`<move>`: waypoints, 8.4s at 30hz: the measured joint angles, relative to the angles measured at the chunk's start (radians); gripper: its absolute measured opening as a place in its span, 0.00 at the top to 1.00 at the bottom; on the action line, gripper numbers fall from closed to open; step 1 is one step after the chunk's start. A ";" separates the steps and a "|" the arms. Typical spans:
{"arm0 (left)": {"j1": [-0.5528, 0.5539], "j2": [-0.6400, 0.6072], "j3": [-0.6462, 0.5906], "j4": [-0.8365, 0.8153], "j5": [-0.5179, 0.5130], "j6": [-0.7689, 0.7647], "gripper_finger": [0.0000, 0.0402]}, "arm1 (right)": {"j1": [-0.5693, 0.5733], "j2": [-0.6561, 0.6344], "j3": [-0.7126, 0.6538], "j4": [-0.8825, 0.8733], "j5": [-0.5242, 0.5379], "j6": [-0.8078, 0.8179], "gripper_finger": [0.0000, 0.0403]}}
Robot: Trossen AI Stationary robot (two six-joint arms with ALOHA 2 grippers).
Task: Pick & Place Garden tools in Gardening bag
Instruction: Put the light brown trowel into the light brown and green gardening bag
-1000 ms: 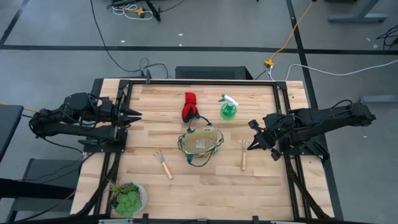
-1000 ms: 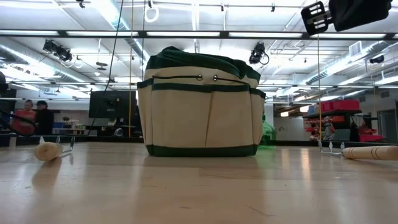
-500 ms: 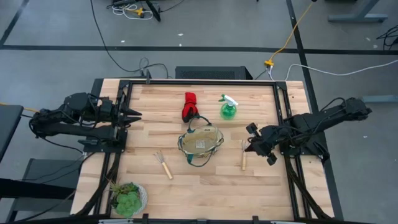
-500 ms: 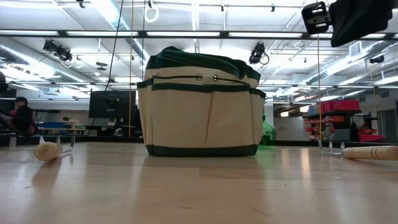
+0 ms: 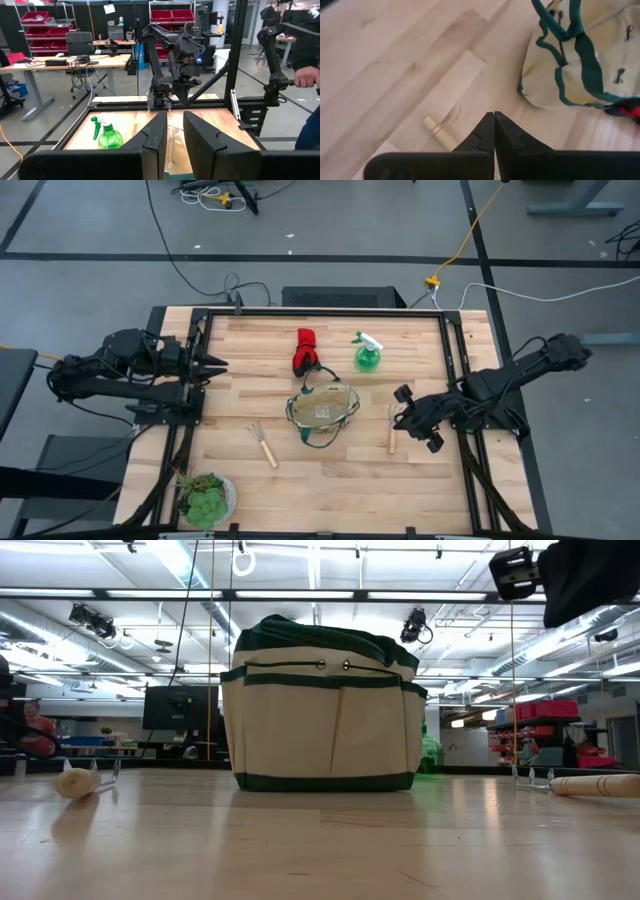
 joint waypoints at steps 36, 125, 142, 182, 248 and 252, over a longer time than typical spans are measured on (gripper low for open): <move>0.000 0.000 0.000 0.000 0.000 0.000 0.82 | 0.106 0.186 0.235 -0.224 0.300 -0.110 0.93; 0.000 0.000 0.000 0.000 0.000 0.000 0.82 | 0.037 0.289 0.037 -0.171 -0.106 -0.443 0.48; 0.000 0.000 0.000 0.000 0.000 0.000 0.82 | -0.045 0.372 0.037 -0.147 -0.146 -0.605 0.48; 0.000 0.000 0.000 0.000 0.000 0.000 0.82 | -0.072 0.600 0.037 -0.066 -0.132 -0.661 0.59; 0.000 0.000 0.000 0.000 0.000 0.000 0.82 | -0.071 0.485 0.038 -0.133 -0.133 -0.625 0.83; 0.000 0.000 0.000 0.000 0.000 0.000 0.82 | -0.071 0.464 0.038 -0.139 -0.133 -0.599 0.83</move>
